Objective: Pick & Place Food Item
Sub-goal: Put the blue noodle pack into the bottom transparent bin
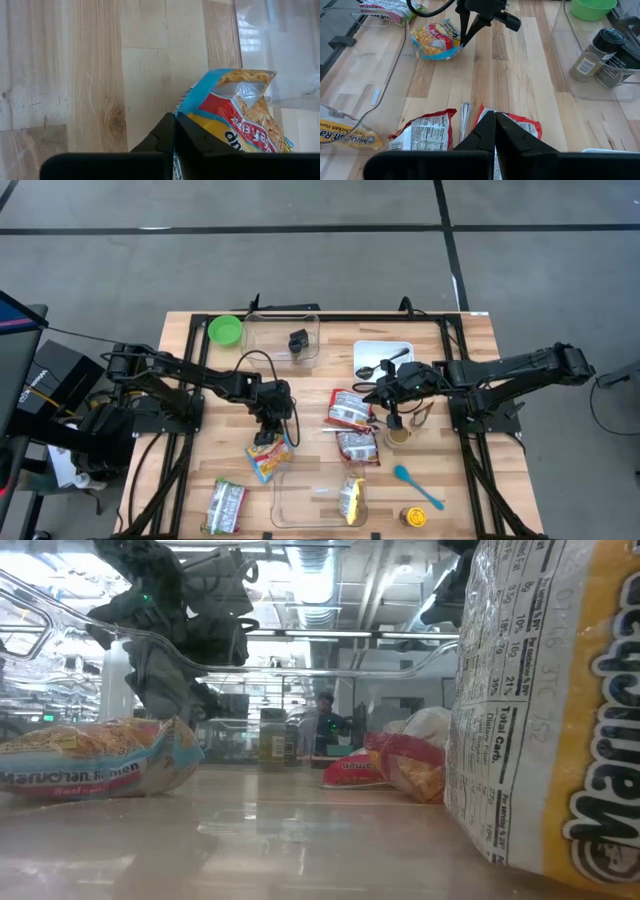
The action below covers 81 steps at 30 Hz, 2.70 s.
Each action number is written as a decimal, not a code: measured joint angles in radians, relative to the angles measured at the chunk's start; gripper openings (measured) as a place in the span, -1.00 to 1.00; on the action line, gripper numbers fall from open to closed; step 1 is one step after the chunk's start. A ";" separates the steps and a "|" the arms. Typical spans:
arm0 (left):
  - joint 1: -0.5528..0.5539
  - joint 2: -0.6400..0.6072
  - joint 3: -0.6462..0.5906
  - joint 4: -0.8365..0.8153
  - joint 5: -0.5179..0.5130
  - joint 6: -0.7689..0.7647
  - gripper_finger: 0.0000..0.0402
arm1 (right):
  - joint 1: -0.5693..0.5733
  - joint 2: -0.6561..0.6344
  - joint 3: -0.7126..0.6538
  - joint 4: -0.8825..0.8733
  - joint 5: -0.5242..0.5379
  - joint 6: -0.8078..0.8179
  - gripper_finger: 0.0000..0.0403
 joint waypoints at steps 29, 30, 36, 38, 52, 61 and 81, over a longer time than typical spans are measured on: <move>0.000 -0.300 0.000 0.290 -0.367 0.004 -1.00 | 0.000 0.000 -0.001 0.007 0.000 0.000 -1.00; 0.000 -0.307 0.000 0.316 -0.381 0.004 -1.00 | 0.000 0.000 -0.001 0.009 0.000 0.000 -1.00; 0.000 -0.313 0.000 0.416 -0.419 0.003 -1.00 | 0.000 0.000 -0.001 0.009 0.000 0.000 -1.00; 0.000 -0.306 0.000 0.452 -0.419 0.003 -1.00 | 0.000 0.000 -0.001 0.010 0.000 0.000 -1.00; -0.020 -0.179 0.000 0.661 -0.419 0.001 -1.00 | 0.000 0.000 -0.001 0.145 0.000 0.171 -1.00; -0.020 -0.113 0.000 0.744 -0.487 0.000 -1.00 | -0.006 0.000 -0.001 0.175 0.000 0.183 -1.00; -0.020 -0.110 0.000 0.806 -0.643 -0.133 -1.00 | 0.013 0.027 0.000 0.246 0.167 0.182 -1.00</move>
